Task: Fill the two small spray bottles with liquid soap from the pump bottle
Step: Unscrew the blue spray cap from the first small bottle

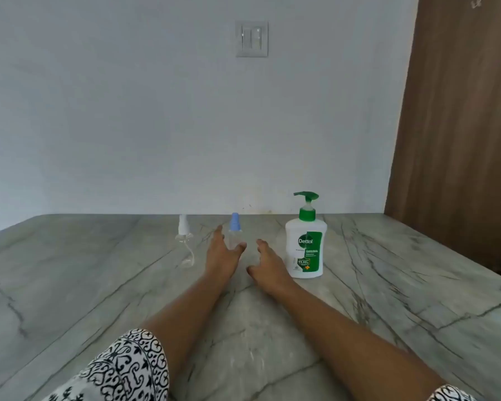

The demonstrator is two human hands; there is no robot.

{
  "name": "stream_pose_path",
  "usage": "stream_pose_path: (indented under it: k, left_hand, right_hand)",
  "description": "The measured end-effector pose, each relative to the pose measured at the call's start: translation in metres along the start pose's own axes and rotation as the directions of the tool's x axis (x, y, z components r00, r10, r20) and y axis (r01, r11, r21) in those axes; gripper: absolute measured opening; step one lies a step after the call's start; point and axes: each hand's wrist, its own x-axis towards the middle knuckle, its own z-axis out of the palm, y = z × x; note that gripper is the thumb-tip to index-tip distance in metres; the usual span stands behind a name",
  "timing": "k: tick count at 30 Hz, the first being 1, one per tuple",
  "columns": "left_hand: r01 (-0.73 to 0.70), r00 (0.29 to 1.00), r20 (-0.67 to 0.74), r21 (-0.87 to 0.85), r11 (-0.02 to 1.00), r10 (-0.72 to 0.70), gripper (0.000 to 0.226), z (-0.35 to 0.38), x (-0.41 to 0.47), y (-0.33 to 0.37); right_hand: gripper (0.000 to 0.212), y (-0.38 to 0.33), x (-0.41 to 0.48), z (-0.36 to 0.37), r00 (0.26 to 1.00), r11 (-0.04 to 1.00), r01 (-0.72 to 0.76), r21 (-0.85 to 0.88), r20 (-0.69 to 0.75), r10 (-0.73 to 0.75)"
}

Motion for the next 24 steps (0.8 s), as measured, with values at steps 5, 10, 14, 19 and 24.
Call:
stream_pose_path:
  k: [5, 10, 14, 19, 24]
  left_hand:
    - [-0.035, 0.999, 0.02, 0.015, 0.999, 0.035, 0.044, 0.012, 0.03, -0.008]
    - [-0.089, 0.996, 0.017, -0.006, 0.996, 0.089, 0.031, 0.012, 0.036, -0.012]
    - [-0.044, 0.997, 0.064, -0.077, 0.996, 0.049, 0.03, 0.003, 0.03, -0.015]
    - [-0.002, 0.986, 0.167, -0.175, 0.985, 0.032, 0.023, -0.018, -0.002, -0.013]
    - [-0.034, 0.966, 0.247, -0.163, 0.986, 0.074, 0.032, -0.032, -0.049, -0.001]
  right_hand:
    - [0.068, 0.007, 0.039, 0.009, 1.0, 0.999, -0.027, 0.041, 0.004, 0.027]
    - [0.062, 0.014, 0.056, 0.01, 0.999, 0.995, -0.029, 0.095, -0.01, 0.03]
    - [0.04, 0.012, 0.044, 0.008, 1.0, 0.992, 0.003, 0.122, 0.001, -0.004]
    - [0.03, 0.009, 0.007, 0.0, 0.996, 0.992, 0.062, 0.11, 0.057, -0.068]
    - [0.035, 0.01, -0.03, -0.012, 0.991, 0.988, 0.093, 0.125, 0.081, -0.104]
